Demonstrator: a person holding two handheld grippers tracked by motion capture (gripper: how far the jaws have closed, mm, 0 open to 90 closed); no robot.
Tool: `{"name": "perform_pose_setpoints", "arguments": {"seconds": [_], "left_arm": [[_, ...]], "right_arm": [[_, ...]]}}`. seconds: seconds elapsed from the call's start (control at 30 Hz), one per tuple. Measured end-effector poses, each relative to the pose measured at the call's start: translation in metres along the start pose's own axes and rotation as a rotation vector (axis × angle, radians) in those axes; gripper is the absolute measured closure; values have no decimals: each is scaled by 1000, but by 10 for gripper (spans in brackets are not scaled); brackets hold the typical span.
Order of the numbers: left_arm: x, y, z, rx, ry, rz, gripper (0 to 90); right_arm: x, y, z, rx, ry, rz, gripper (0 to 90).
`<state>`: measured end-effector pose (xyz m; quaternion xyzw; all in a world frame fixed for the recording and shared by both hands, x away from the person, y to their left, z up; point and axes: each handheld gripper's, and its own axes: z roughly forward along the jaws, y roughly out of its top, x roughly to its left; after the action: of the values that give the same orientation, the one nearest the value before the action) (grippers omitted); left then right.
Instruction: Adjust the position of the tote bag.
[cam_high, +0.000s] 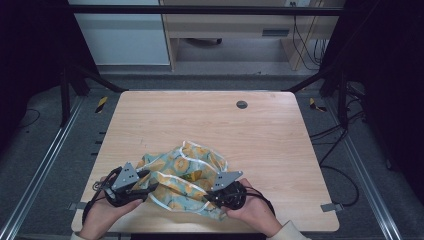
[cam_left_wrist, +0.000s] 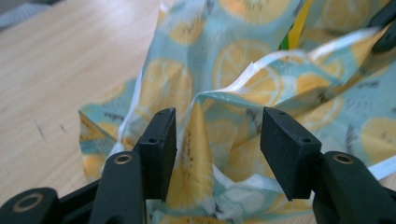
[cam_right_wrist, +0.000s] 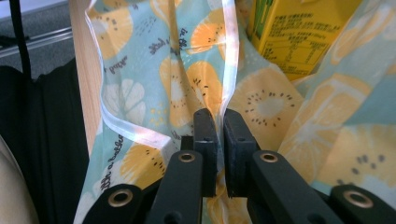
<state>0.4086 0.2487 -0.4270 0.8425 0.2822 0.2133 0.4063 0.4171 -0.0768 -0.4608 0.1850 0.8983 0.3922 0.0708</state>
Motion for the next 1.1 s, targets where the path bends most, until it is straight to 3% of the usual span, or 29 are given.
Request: {"name": "perform_pose_setpoints", "arguments": {"seconds": [0.2,0.37,0.57,0.63,0.67,0.8,1.1], "left_arm": [[-6,9,-4,-46,15,1,451],[-13,15,1,-76,21,-33,452],[-28,11,31,49,25,-18,465],[-29,9,34,64,22,-16,470],[-30,7,40,90,18,-10,471],[-31,5,43,104,16,-1,472],[-36,1,46,128,1,11,475]], "right_arm": [[3,1,2,5,15,-7,846],[5,2,4,6,25,-18,826],[5,4,1,-4,18,-30,727],[6,5,-1,-8,12,-34,696],[6,7,-6,-23,-3,-34,610],[6,17,-21,-60,-31,-42,511],[-5,32,-46,-125,-98,-33,472]]}}
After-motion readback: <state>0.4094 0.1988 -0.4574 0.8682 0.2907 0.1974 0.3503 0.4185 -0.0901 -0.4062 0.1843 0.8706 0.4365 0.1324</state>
